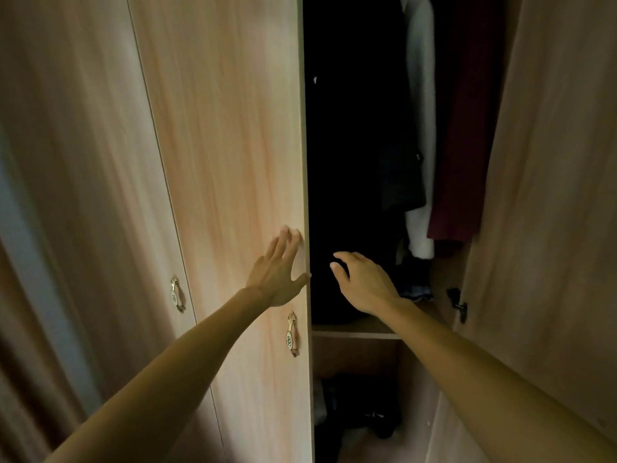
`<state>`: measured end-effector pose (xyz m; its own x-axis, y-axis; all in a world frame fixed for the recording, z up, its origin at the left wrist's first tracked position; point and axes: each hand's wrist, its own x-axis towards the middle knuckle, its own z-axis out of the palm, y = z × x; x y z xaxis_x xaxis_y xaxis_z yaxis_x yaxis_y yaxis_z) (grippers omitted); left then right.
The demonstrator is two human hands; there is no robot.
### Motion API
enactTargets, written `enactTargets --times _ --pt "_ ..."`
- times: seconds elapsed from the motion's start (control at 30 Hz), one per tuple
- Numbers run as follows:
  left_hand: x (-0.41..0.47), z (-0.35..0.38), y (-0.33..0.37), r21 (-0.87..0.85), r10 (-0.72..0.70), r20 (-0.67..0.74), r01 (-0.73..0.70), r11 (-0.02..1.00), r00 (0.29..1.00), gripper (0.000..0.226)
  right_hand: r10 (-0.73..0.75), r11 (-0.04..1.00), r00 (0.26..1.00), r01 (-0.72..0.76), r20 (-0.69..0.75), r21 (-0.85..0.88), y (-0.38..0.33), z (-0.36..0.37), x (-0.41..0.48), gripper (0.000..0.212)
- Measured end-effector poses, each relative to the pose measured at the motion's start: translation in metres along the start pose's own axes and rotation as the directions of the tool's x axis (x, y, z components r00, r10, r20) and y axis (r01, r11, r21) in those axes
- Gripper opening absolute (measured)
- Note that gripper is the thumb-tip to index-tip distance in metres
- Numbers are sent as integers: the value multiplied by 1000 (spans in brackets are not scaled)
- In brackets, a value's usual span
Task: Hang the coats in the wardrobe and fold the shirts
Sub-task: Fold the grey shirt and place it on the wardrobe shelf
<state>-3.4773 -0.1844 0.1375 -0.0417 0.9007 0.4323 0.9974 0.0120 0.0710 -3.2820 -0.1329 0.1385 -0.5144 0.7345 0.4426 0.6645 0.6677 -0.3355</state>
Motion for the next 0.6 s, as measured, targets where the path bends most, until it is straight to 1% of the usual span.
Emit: enactTargets --times 0.17,0.3,0.43,0.6 --pt "27 11 -7 14 23 7 -23 1000 1000 87 23 999 1000 -24 -16 -22 -5 16 26 44" --pt "53 20 -9 -45 38 49 -36 998 998 93 43 998 999 -44 -33 -49 -7 24 45 45" --pt "76 26 -12 -105 73 90 -64 992 993 100 102 992 994 -105 -51 -70 -2 24 58 45" --pt "104 36 -19 -141 70 126 -52 989 990 100 155 980 986 -162 -66 -115 4 25 62 43"
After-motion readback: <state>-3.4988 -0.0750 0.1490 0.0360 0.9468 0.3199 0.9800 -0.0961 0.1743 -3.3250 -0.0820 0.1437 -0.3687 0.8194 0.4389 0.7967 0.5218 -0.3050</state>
